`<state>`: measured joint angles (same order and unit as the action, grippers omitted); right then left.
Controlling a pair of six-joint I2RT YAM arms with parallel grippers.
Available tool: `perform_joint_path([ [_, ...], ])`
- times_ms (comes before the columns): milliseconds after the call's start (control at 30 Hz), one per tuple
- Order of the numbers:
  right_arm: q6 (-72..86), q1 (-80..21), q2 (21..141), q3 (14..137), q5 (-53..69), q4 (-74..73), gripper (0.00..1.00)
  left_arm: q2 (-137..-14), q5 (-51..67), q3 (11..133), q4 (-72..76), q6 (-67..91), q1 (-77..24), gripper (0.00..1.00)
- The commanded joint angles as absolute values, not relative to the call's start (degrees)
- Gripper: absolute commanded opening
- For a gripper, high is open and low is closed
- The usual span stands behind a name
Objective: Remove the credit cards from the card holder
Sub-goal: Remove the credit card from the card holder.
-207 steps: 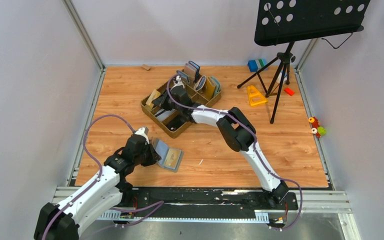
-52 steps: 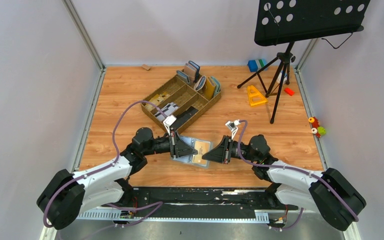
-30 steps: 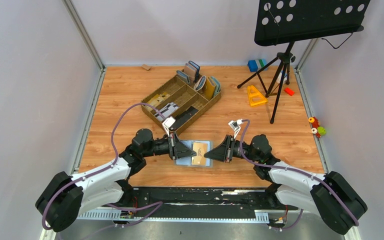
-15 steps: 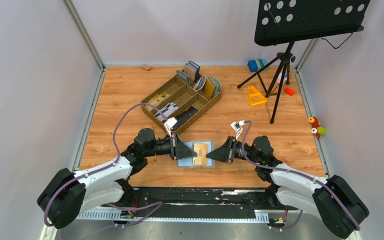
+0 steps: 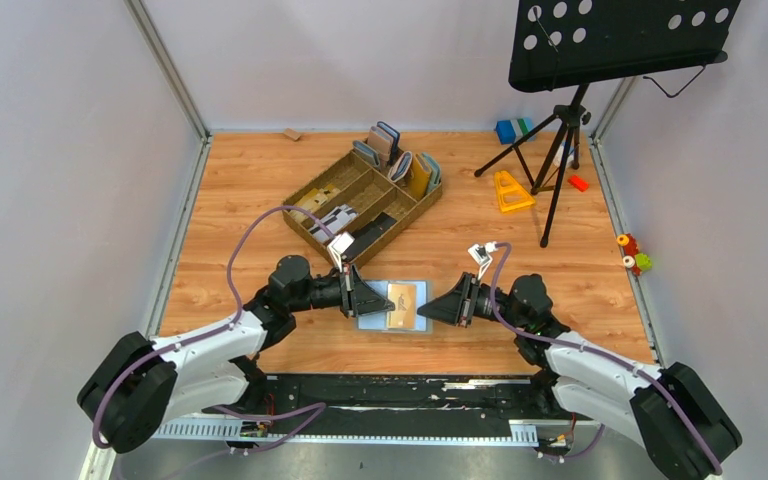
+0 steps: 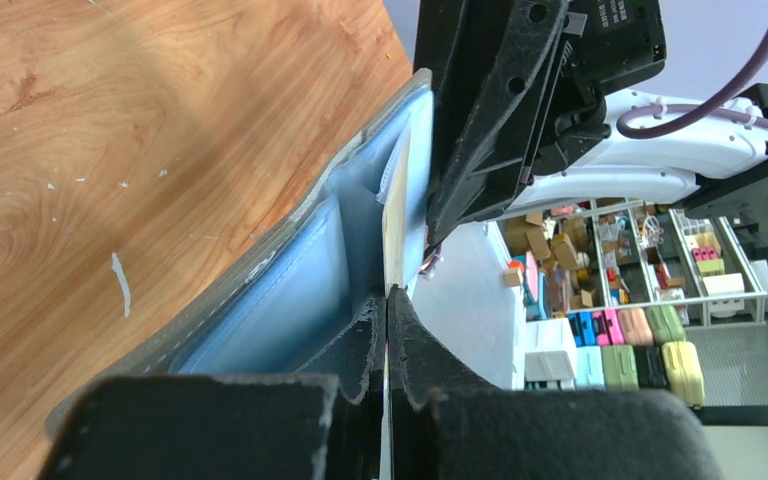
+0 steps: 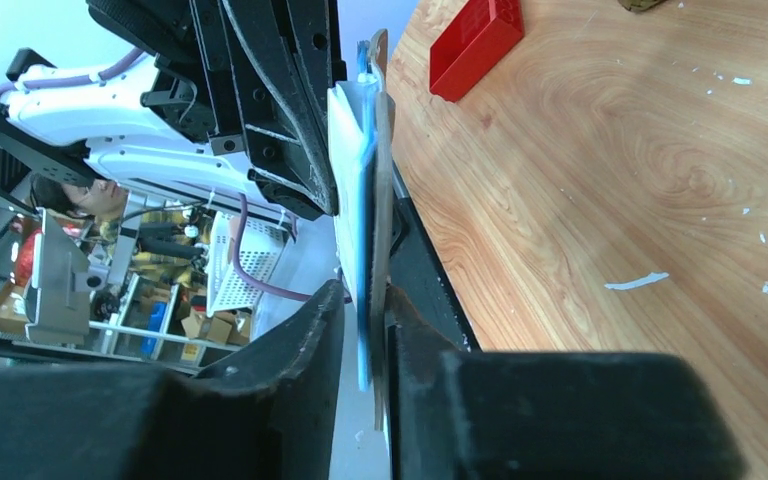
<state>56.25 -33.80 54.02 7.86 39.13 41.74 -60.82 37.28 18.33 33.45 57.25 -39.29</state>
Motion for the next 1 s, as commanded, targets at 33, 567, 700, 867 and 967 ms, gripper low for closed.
perform_joint_path([
  [33, 57.49, -33.56, 56.35, 9.16, 42.21, 47.88, 0.36, -62.40, 38.15, 18.28, 38.20, 58.37, -38.98, 0.00],
  [567, 59.50, -33.97, 62.89, 10.70, 43.02, 52.17, 0.18, -65.56, 40.55, 18.14, 45.47, 61.45, -39.02, 0.00],
  [700, 58.52, -33.94, 63.31, 10.69, 42.31, 50.15, 0.06, -65.61, 41.07, 17.98, 46.16, 62.00, -39.02, 0.07],
  [867, 58.82, -33.93, 63.42, 9.70, 42.00, 50.59, 0.03, -66.12, 41.64, 16.74, 49.69, 63.98, -39.02, 0.10],
  [967, 58.63, -33.82, 63.37, 9.18, 41.67, 50.10, 0.02, -66.62, 42.47, 16.63, 50.79, 64.73, -39.02, 0.10],
])
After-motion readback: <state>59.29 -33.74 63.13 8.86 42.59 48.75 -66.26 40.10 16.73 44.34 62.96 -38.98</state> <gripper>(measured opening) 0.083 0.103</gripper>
